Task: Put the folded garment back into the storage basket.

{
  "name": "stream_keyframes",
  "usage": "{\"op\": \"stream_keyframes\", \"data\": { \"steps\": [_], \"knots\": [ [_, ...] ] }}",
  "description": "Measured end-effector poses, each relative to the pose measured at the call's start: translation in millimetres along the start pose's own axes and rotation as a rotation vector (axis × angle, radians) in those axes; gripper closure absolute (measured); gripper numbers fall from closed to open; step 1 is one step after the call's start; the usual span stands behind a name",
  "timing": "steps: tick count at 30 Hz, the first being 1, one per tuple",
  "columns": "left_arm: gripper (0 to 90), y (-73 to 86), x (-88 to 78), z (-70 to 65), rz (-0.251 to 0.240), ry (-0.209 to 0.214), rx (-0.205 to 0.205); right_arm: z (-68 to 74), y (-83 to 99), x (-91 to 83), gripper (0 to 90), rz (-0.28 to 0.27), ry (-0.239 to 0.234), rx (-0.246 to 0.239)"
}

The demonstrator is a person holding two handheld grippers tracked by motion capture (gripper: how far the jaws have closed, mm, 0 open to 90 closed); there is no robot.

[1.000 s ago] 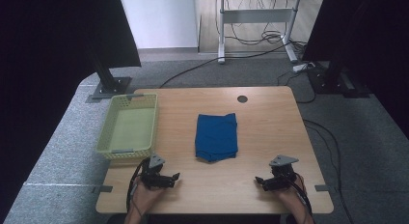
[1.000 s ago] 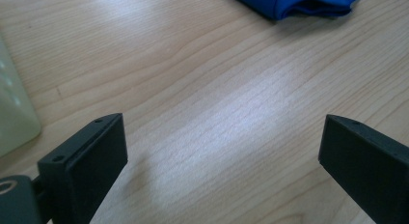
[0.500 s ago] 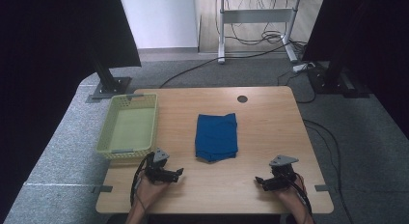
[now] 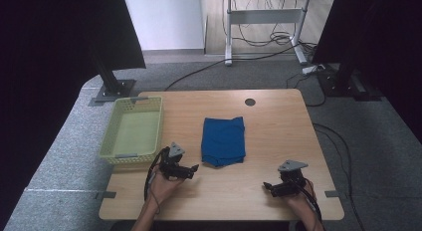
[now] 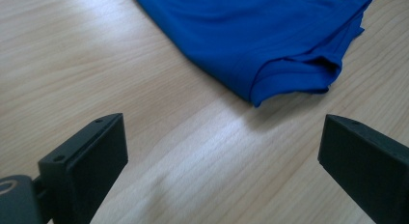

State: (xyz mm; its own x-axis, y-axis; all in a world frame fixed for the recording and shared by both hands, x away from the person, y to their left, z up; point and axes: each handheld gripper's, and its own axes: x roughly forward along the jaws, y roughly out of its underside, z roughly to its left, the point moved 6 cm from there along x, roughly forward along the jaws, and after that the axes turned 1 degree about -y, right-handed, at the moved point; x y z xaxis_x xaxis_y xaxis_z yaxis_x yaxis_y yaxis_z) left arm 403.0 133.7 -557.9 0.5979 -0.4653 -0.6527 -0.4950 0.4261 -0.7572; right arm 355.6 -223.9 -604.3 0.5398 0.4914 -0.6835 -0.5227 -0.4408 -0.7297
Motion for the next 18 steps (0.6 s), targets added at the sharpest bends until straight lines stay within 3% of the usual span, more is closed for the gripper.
{"op": "stream_keyframes", "data": {
  "steps": [5, 18],
  "knots": [
    [3.9, -18.5, 9.0, -5.4, -0.016, 0.007, 0.013, 0.0, 0.0, 0.0, 4.3, 0.0, 0.0, 0.0],
    [4.0, -42.5, 28.9, -12.9, -0.031, 0.024, 0.009, 0.0, 0.0, 0.0, 4.3, 0.0, 0.0, 0.0]
  ]
}}
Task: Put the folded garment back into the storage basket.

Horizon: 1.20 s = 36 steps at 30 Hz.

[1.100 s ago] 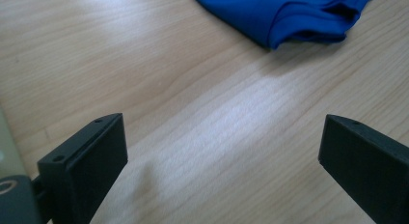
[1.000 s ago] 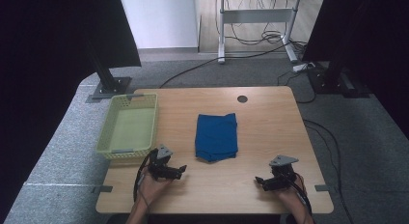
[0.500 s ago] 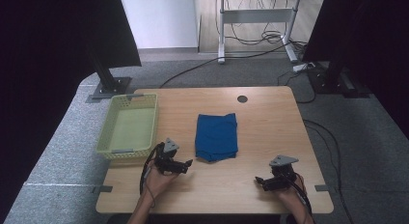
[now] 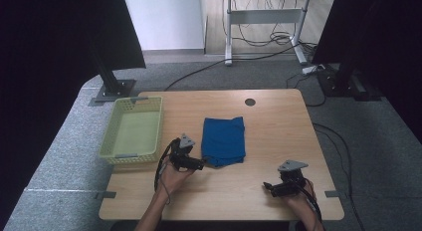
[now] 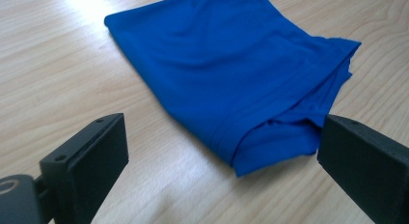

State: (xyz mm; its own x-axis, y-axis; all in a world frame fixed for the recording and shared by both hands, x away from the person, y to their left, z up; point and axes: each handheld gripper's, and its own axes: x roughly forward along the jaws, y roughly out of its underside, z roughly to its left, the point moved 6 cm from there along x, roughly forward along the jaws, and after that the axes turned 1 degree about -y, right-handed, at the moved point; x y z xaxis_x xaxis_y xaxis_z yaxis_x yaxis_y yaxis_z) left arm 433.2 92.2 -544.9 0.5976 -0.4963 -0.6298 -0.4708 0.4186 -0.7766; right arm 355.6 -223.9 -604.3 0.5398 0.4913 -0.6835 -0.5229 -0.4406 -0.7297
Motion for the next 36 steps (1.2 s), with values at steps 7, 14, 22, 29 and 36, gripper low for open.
{"op": "stream_keyframes", "data": {
  "steps": [7, 14, 22, 29, 36],
  "knots": [
    [4.0, -4.1, 9.4, -2.3, 0.001, 0.006, -0.001, 0.0, 0.0, 0.0, 4.3, 0.0, 0.0, 0.0],
    [4.0, -14.0, 24.5, -2.7, 0.0, 0.019, -0.007, 0.0, 0.0, 0.0, 4.3, 0.0, 0.0, 0.0],
    [3.9, -22.2, 39.3, -5.9, 0.015, 0.031, -0.005, 0.0, 0.0, 0.0, 4.3, 0.0, 0.0, 0.0],
    [4.3, -28.7, 56.2, -7.2, 0.033, 0.039, -0.012, 0.0, 0.0, 0.0, 4.3, 0.0, 0.0, 0.0],
    [4.7, -32.2, 67.5, -4.2, 0.052, 0.031, -0.014, 0.0, 0.0, 0.0, 4.3, 0.0, 0.0, 0.0]
  ]
}}
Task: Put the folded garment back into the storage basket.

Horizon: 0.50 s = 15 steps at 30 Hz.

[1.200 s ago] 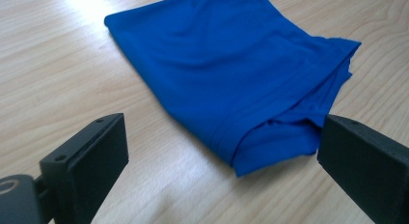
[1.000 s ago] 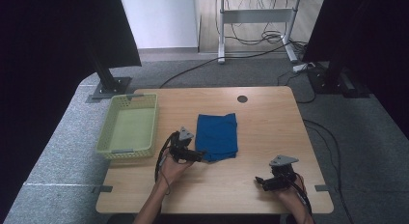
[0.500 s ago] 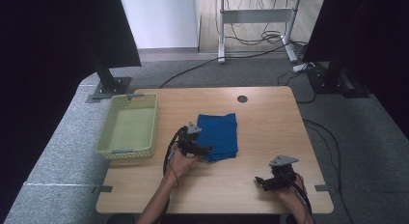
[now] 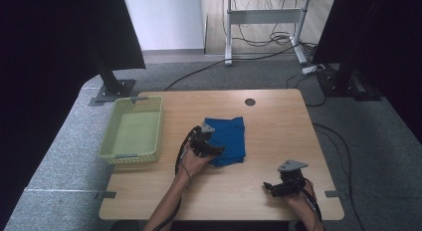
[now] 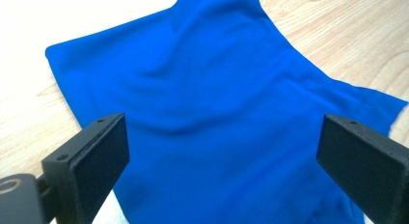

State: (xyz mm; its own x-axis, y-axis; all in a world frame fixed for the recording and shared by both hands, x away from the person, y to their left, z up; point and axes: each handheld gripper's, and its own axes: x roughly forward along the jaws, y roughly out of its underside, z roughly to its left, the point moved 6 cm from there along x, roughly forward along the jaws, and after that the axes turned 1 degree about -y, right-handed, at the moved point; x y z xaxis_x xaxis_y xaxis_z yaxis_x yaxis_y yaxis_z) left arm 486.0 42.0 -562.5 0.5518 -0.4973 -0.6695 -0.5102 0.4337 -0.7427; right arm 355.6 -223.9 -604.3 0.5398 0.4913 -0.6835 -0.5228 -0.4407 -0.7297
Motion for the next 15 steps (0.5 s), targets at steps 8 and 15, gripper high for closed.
{"op": "stream_keyframes", "data": {
  "steps": [8, 15],
  "knots": [
    [4.7, -11.1, 16.8, -0.5, 0.019, -0.011, 0.011, 0.0, 0.0, 0.0, 4.4, 0.0, 0.0, 0.0],
    [4.5, -16.3, 31.4, -1.8, 0.04, -0.019, 0.02, 0.1, 0.0, 0.0, 4.5, 0.0, -0.001, 0.0]
  ]
}}
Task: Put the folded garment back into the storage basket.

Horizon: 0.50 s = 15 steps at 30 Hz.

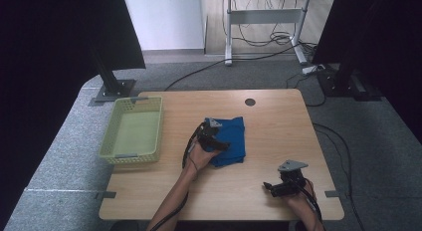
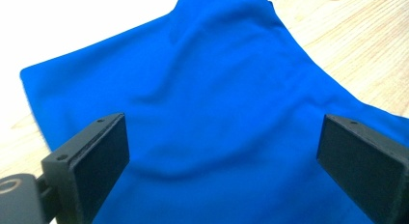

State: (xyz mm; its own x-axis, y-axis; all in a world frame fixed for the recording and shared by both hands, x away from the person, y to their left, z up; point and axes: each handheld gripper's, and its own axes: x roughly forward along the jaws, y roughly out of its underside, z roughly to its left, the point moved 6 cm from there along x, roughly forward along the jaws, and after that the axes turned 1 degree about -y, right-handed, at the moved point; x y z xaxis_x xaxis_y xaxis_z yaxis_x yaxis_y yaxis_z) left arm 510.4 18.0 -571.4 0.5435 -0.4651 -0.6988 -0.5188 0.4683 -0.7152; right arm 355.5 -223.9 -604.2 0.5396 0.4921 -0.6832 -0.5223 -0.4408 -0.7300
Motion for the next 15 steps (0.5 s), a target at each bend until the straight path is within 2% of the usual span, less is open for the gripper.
{"op": "stream_keyframes", "data": {
  "steps": [6, 7, 11, 12, 14, 15],
  "knots": [
    [4.6, -3.3, 6.1, -1.1, 0.01, -0.005, 0.003, 0.0, 0.0, 0.0, 4.5, 0.0, 0.0, 0.0],
    [4.6, -5.4, 14.1, -0.6, 0.042, -0.038, 0.021, 0.0, 0.0, 0.0, 4.5, 0.0, 0.0, 0.0],
    [4.6, -6.2, 17.3, 0.8, 0.055, -0.047, 0.019, 0.0, 0.0, 0.0, 4.5, 0.0, 0.0, 0.0],
    [4.6, -6.3, 22.4, 3.2, 0.073, -0.051, 0.009, 0.0, 0.0, 0.0, 4.5, 0.0, 0.0, 0.0],
    [4.5, -5.7, 24.5, 3.5, 0.078, -0.057, 0.001, 0.1, 0.0, 0.0, 4.6, 0.0, -0.001, 0.0],
    [4.5, -2.6, 28.1, 4.1, 0.101, -0.058, -0.004, 0.1, 0.0, 0.0, 4.5, 0.0, -0.001, -0.001]
  ]
}}
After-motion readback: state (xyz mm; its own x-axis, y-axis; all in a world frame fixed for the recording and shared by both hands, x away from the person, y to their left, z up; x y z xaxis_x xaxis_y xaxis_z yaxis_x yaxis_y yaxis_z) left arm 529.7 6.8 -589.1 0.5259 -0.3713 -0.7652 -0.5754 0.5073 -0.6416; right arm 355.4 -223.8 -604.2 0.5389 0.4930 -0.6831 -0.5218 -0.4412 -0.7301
